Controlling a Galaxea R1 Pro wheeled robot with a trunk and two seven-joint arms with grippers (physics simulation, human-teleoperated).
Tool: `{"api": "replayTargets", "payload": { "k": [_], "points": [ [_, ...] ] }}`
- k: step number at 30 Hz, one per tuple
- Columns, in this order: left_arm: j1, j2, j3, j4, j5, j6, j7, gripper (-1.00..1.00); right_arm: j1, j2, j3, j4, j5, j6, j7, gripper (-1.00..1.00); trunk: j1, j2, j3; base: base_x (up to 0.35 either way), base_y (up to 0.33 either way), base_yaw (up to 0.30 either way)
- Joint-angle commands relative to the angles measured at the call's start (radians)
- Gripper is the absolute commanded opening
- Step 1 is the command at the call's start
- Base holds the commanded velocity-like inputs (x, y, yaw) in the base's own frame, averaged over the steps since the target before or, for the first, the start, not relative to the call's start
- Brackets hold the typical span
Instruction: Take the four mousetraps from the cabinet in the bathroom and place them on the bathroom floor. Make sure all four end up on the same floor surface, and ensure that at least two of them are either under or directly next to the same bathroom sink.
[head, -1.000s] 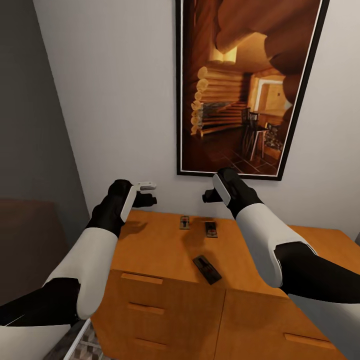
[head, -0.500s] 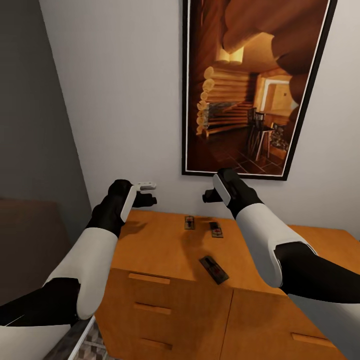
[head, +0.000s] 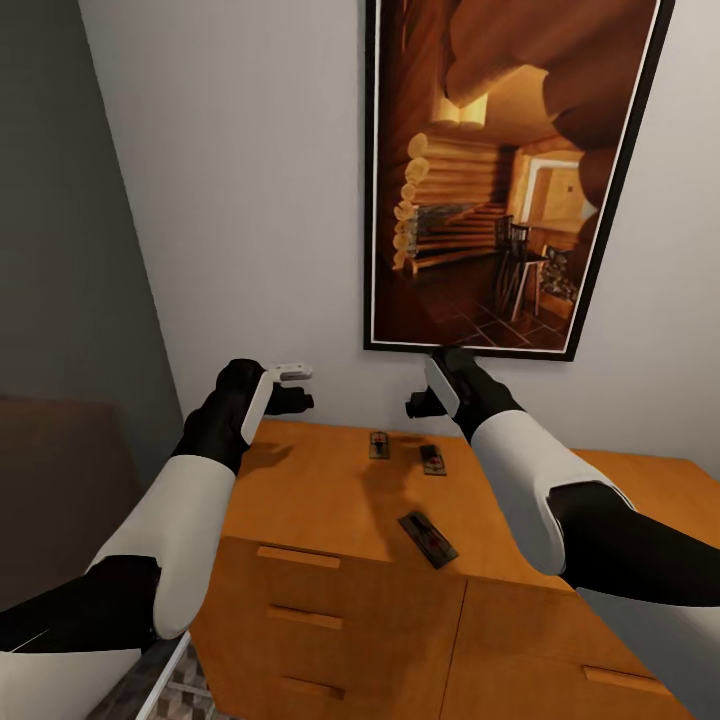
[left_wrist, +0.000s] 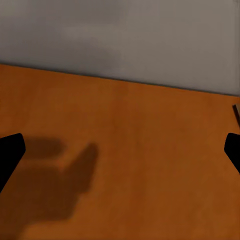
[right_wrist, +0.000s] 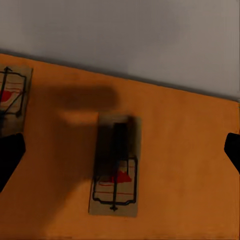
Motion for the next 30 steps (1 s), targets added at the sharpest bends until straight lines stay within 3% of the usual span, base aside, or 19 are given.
{"api": "replayTargets", "payload": {
  "k": [1, 8, 30],
  "points": [
    [-0.001, -0.001, 0.003, -0.001, 0.002, 0.004, 0.004, 1.0, -0.001, -0.001, 0.006, 0.015, -0.01, 0.003, -0.008, 1.0, 0.0, -0.001, -0.001, 0.0, 0.0, 0.0],
    [-0.001, -0.001, 0.003, -0.001, 0.001, 0.004, 0.004, 1.0, -0.001, -0.002, 0.003, 0.09, -0.01, 0.003, -0.009, 1.0, 0.0, -0.001, -0.001, 0.0, 0.0, 0.0],
    [-0.001, -0.001, 0.003, 0.0, 0.002, 0.004, 0.004, 1.0, -0.001, -0.004, -0.005, 0.12, -0.014, 0.003, -0.01, 1.0, 0.0, -0.001, -0.001, 0.0, 0.0, 0.0]
  ]
}}
